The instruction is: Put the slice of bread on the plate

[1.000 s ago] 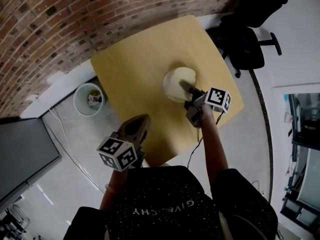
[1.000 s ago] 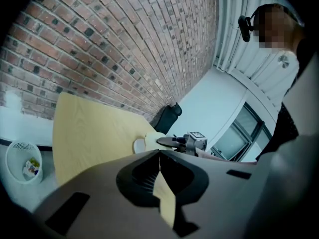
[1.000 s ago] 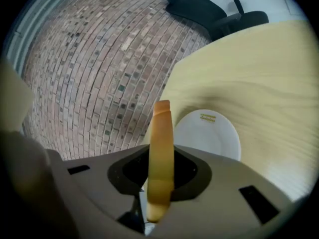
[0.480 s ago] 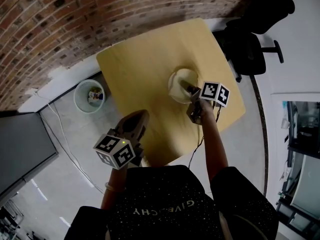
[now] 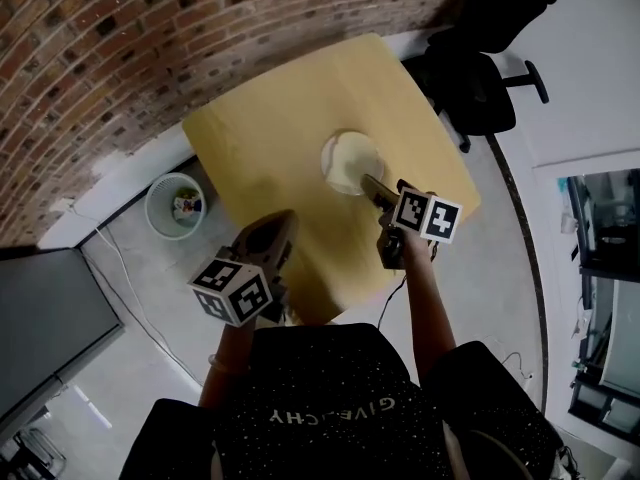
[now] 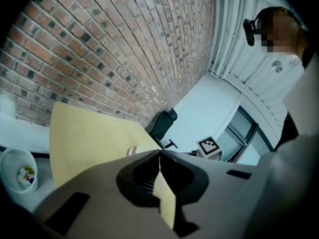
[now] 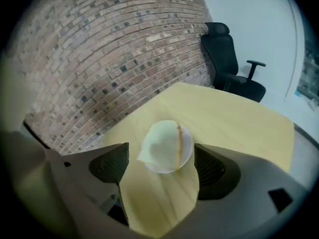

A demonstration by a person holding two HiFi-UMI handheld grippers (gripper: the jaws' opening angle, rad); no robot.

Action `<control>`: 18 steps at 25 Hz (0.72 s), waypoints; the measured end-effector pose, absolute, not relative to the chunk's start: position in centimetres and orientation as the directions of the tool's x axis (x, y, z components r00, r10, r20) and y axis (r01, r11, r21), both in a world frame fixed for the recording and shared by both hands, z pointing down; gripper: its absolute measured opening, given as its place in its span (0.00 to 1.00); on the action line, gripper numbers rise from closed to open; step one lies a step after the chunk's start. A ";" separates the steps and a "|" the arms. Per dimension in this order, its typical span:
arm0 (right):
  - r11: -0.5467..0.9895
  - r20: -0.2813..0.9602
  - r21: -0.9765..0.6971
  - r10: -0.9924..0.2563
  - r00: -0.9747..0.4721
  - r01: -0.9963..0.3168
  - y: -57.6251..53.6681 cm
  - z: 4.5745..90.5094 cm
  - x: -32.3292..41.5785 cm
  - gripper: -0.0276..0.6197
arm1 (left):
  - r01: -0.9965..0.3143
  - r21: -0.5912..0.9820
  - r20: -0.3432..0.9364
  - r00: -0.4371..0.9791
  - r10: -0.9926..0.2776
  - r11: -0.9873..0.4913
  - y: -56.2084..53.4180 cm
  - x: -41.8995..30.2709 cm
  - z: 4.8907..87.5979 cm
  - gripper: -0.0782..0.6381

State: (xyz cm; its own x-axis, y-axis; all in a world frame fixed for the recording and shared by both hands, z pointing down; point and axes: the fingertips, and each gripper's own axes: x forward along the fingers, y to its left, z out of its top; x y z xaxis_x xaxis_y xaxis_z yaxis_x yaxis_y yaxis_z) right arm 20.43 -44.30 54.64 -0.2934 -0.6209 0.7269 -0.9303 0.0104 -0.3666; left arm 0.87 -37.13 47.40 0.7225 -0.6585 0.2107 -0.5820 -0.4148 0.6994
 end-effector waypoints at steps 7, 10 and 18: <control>0.250 0.272 -0.730 -0.747 -0.606 -0.636 -35.8 43.2 15.6 0.18 | -0.565 0.625 0.184 0.778 -0.601 -0.539 -36.2 4.0 43.3 0.13; 0.337 0.103 -0.760 -0.781 -0.615 -0.555 -33.5 39.5 15.3 0.08 | -0.569 0.578 0.178 0.788 -0.590 -0.585 -35.7 5.3 41.3 0.13; 0.405 0.020 -0.725 -0.797 -0.604 -0.558 -30.9 36.7 15.7 0.06 | -0.541 0.514 0.133 0.817 -0.562 -0.665 -34.5 7.3 38.0 0.13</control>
